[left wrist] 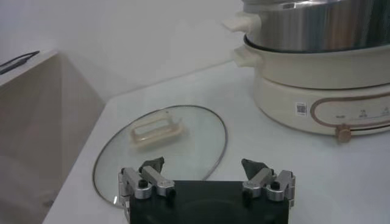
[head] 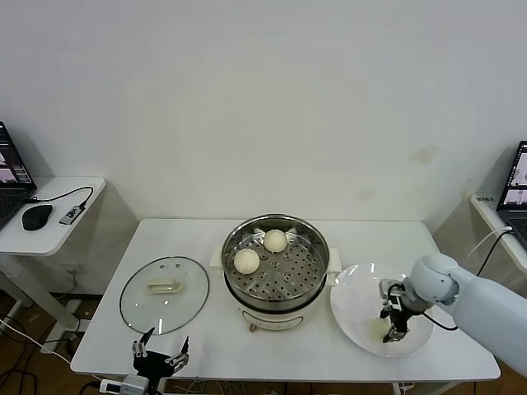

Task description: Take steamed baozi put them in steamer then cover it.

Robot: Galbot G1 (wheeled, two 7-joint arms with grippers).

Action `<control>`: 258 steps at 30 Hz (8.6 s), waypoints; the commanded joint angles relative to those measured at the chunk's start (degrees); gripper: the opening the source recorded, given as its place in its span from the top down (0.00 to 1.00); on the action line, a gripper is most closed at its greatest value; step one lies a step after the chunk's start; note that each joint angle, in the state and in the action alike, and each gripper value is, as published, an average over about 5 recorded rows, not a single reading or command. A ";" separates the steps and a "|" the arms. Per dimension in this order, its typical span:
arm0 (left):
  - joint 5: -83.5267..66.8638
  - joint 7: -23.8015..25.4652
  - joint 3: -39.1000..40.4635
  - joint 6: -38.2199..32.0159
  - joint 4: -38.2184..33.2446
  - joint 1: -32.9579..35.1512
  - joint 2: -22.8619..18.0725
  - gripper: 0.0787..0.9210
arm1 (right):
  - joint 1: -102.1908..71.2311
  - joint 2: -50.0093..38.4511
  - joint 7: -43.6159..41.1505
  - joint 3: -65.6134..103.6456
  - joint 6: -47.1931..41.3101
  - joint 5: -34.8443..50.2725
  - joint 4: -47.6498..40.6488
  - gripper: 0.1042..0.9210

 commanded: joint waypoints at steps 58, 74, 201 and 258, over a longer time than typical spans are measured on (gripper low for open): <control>-0.60 -1.15 -1.77 -1.11 -4.76 0.20 -1.95 0.12 | 48.05 39.26 -9.23 -34.04 77.56 -4.96 -11.08 0.43; -0.55 -1.25 -1.52 -1.20 -3.59 0.04 -2.08 0.12 | 42.40 39.35 -8.10 -33.50 76.91 -7.93 -9.70 0.43; -3.62 0.28 -0.85 0.06 1.96 -0.76 -0.16 0.12 | 7.28 4.78 1.56 -2.95 11.99 -10.42 -17.18 0.12; -0.75 -0.31 -1.17 -0.02 -0.83 -3.53 1.00 0.12 | 64.33 13.10 -4.99 -44.15 -2.35 27.21 -8.22 0.45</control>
